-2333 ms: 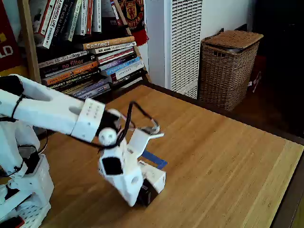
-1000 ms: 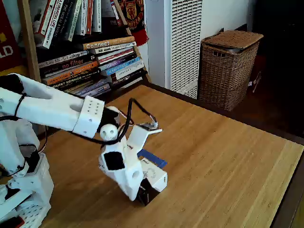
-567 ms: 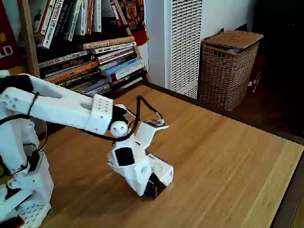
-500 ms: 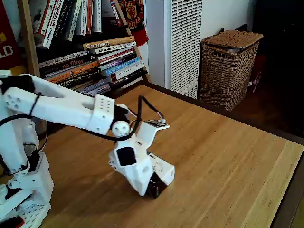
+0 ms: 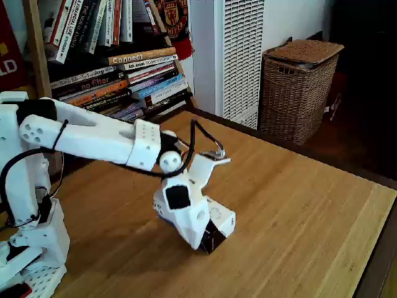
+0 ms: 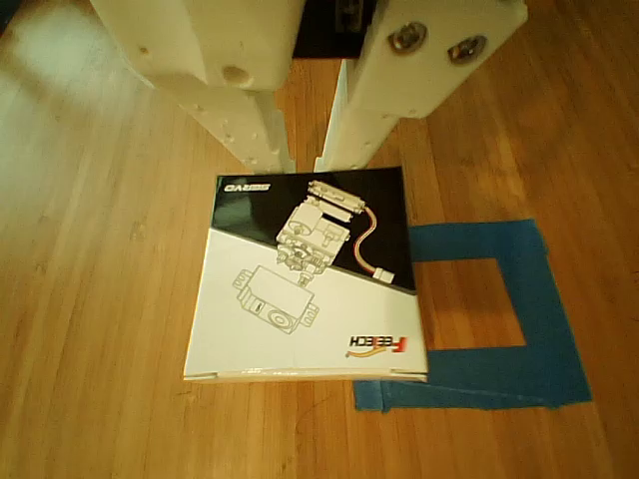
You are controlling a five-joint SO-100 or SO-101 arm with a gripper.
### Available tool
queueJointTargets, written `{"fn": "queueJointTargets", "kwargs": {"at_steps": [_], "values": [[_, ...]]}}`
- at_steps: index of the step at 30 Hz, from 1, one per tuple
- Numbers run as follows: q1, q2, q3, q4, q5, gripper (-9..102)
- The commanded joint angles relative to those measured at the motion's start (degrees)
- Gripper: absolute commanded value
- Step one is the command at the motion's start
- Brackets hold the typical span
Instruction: Push the box on top of the target
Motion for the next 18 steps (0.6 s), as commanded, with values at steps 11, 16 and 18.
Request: {"fn": "queueJointTargets", "kwargs": {"at_steps": [11,16,18], "values": [[-1.41,-2.37,-4.92,0.00,1.76,0],[-2.02,-2.99,-5.62,0.18,2.81,0],[-2.02,-2.99,-5.62,0.18,2.81,0]]}}
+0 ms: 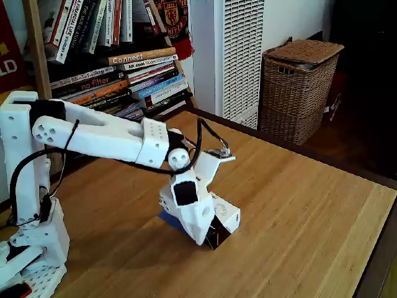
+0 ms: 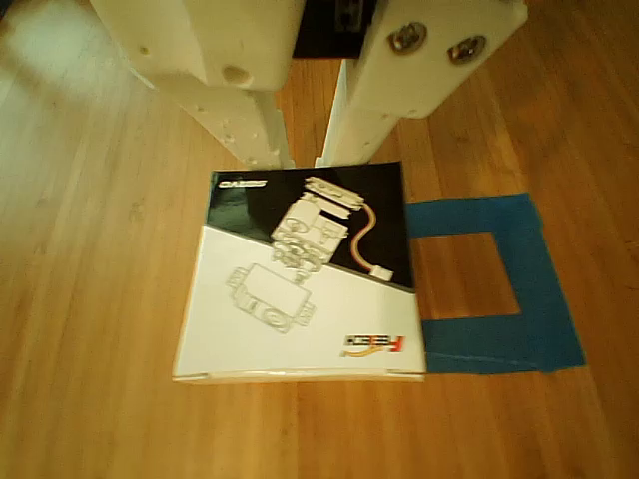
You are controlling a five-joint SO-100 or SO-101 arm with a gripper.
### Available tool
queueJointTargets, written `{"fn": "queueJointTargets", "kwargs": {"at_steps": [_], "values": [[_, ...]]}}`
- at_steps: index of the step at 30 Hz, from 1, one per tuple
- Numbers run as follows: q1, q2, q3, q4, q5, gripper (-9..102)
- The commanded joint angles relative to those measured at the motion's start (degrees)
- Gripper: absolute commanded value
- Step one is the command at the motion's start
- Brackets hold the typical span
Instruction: Push the box on top of the target
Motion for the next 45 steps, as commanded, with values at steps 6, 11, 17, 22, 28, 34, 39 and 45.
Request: {"fn": "queueJointTargets", "kwargs": {"at_steps": [6,11,17,22,28,34,39,45], "values": [[1.41,1.05,-1.85,1.41,0.62,0],[3.69,3.34,-2.90,6.33,1.41,0],[6.59,8.26,-3.16,12.92,1.58,0],[8.44,12.39,-5.54,20.48,4.22,0],[9.40,17.05,-6.77,24.43,14.06,0],[8.70,13.62,-12.66,24.79,31.11,0],[7.38,5.54,-25.84,29.09,48.60,0],[6.15,1.67,-33.49,29.88,64.95,0]]}}
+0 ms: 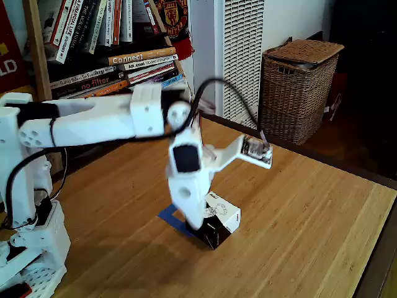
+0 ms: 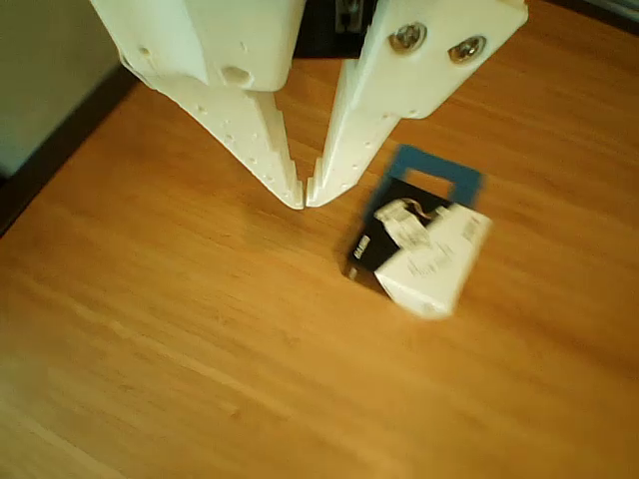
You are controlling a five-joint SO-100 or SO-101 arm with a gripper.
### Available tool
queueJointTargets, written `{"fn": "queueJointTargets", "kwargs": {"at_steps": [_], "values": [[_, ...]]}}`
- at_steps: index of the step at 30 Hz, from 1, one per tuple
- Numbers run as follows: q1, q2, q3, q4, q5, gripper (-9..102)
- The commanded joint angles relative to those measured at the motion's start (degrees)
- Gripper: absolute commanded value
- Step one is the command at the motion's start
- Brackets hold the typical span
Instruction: Push the box on top of the target
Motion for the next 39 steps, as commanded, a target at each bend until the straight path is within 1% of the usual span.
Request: {"fn": "queueJointTargets", "kwargs": {"at_steps": [1,7,10,17,27,28,34,39], "values": [[-0.70,-0.88,-5.36,0.70,8.79,0],[0.18,-4.39,-11.43,0.70,16.88,0],[0.18,-6.24,-14.85,0.70,17.31,0],[-1.14,-8.96,-17.49,0.70,16.88,0],[-2.81,-15.03,-24.35,0.70,22.76,0],[-2.72,-15.38,-24.52,0.09,23.47,0],[-2.02,-8.35,-5.98,-15.29,25.05,0],[-1.49,-8.09,0.35,-22.59,24.87,0]]}}
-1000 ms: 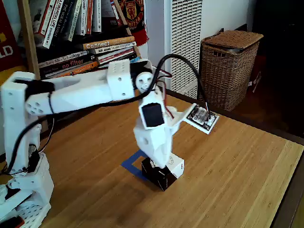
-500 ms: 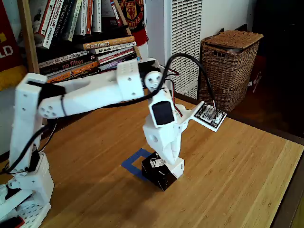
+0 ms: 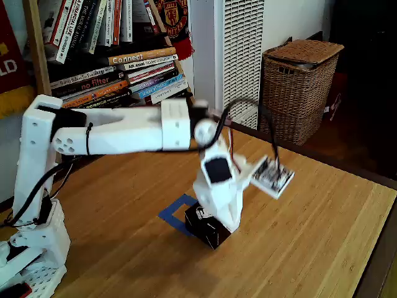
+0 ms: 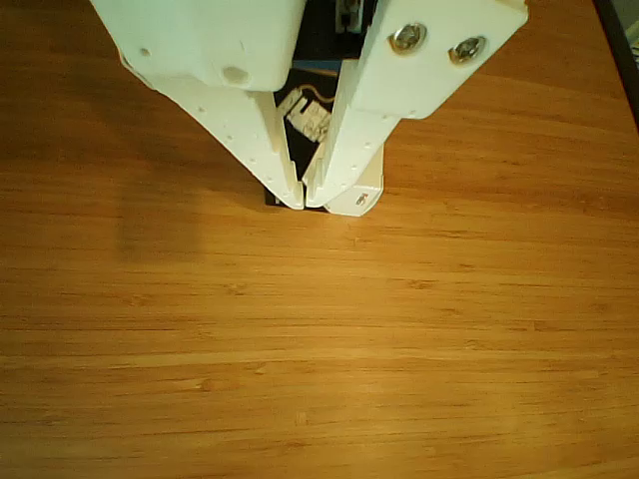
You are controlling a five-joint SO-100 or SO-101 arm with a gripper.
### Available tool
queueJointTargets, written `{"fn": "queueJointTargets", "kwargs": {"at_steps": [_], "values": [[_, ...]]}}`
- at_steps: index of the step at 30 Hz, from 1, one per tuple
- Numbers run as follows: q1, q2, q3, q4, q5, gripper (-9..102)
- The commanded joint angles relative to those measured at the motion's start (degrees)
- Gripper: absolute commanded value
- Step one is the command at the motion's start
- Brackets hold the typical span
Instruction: Push the box on top of the target
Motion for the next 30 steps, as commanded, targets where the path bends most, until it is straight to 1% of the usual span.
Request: {"fn": "queueJointTargets", "kwargs": {"at_steps": [1,14,20,26,30], "values": [[0.88,3.34,1.85,-4.13,0.18,0],[0.53,2.55,3.25,-15.29,-0.88,0],[-0.53,1.58,8.53,-21.01,-0.53,0],[-1.85,1.41,13.45,-24.35,-0.44,0],[-2.99,1.67,15.38,-24.87,-0.09,0]]}}
